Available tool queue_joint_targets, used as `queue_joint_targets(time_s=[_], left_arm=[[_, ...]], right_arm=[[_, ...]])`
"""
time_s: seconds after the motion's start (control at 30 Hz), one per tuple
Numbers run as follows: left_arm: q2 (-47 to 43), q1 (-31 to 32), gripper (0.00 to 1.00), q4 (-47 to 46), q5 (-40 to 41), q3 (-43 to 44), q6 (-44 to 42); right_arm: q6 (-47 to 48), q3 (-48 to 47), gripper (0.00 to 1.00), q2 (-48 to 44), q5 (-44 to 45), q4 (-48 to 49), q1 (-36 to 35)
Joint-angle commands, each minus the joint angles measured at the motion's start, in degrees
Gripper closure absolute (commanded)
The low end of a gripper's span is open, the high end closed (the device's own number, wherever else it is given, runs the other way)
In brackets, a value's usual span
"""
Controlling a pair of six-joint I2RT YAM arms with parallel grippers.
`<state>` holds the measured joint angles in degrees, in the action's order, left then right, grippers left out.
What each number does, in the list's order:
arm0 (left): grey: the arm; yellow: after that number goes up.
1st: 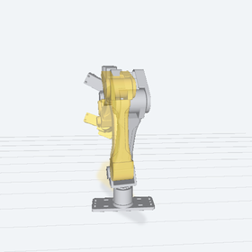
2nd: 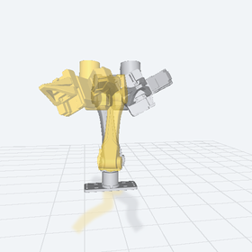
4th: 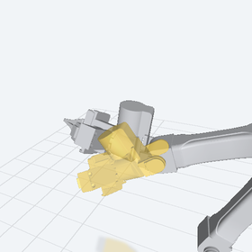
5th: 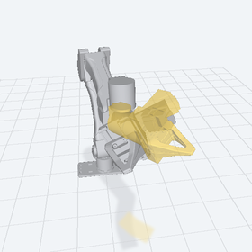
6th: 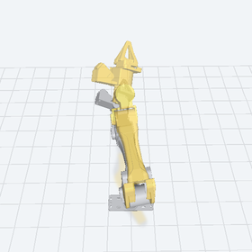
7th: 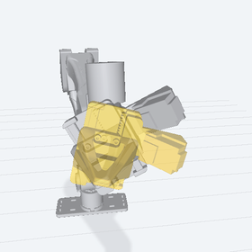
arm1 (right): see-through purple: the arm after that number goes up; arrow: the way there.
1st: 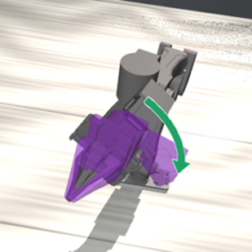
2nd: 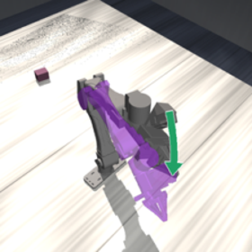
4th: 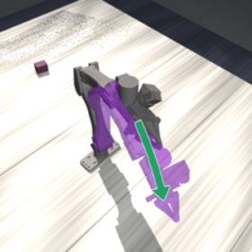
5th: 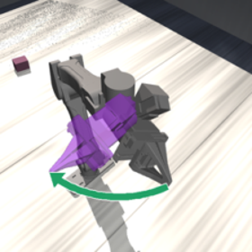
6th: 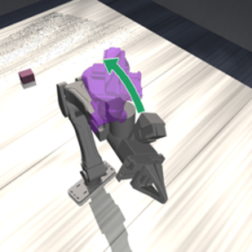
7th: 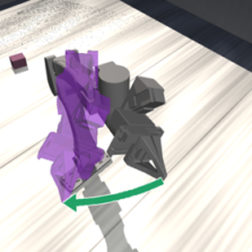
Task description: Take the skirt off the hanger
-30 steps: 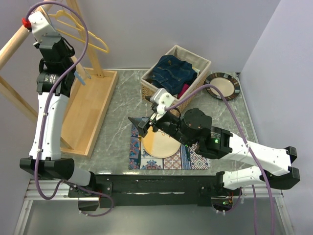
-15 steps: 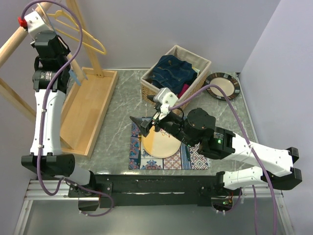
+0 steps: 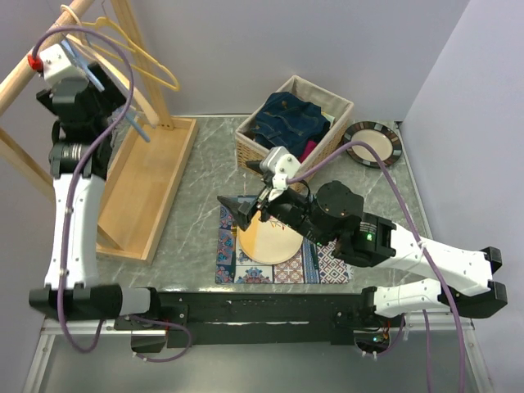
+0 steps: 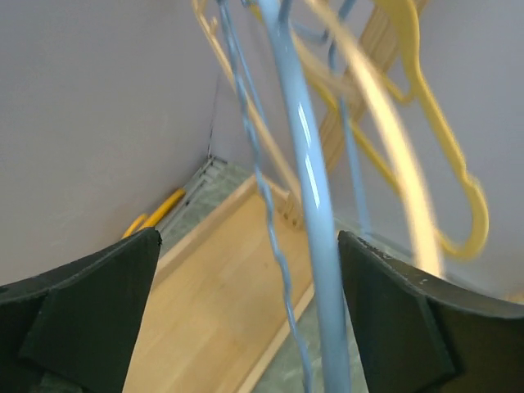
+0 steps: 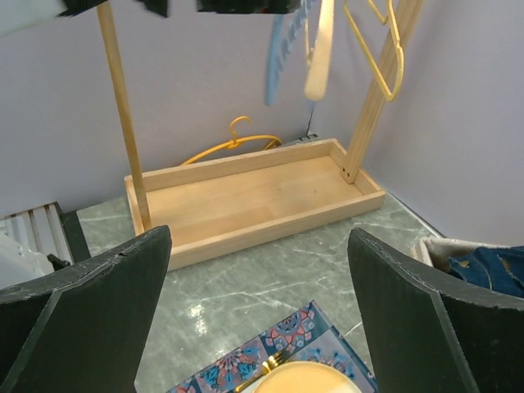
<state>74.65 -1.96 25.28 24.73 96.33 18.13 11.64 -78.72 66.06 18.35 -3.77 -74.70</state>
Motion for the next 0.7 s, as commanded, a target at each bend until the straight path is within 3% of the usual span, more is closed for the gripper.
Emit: queue_joint_targets(time_s=[0.0,0.13,0.23,0.53,0.67], left_arm=[[-9.77,-0.07,0.02,-4.88,-5.9,-9.83,-7.13],[-16.28,-0.07,0.01,-6.21,-17.05,-18.89,-18.79],[-23.47,0.11,0.03,-8.04,-20.68,-27.41,-26.1],[-33.69,1.6,0.03,-8.23,-23.4,-42.45,-38.34],[-31.77,4.58,0.03,-9.27,-22.63,-49.02,-41.33]], right_arm=[[-1.27,1.63,0.05,-3.39,-0.51,2.19,0.25],[-1.44,3.13,0.05,-4.27,-0.59,2.45,0.25],[-1.27,3.31,0.05,-4.63,-0.42,2.63,0.25],[-1.53,3.83,0.05,-5.15,-1.91,3.51,0.25],[-1.36,3.83,0.05,-5.68,-1.65,3.16,0.25]])
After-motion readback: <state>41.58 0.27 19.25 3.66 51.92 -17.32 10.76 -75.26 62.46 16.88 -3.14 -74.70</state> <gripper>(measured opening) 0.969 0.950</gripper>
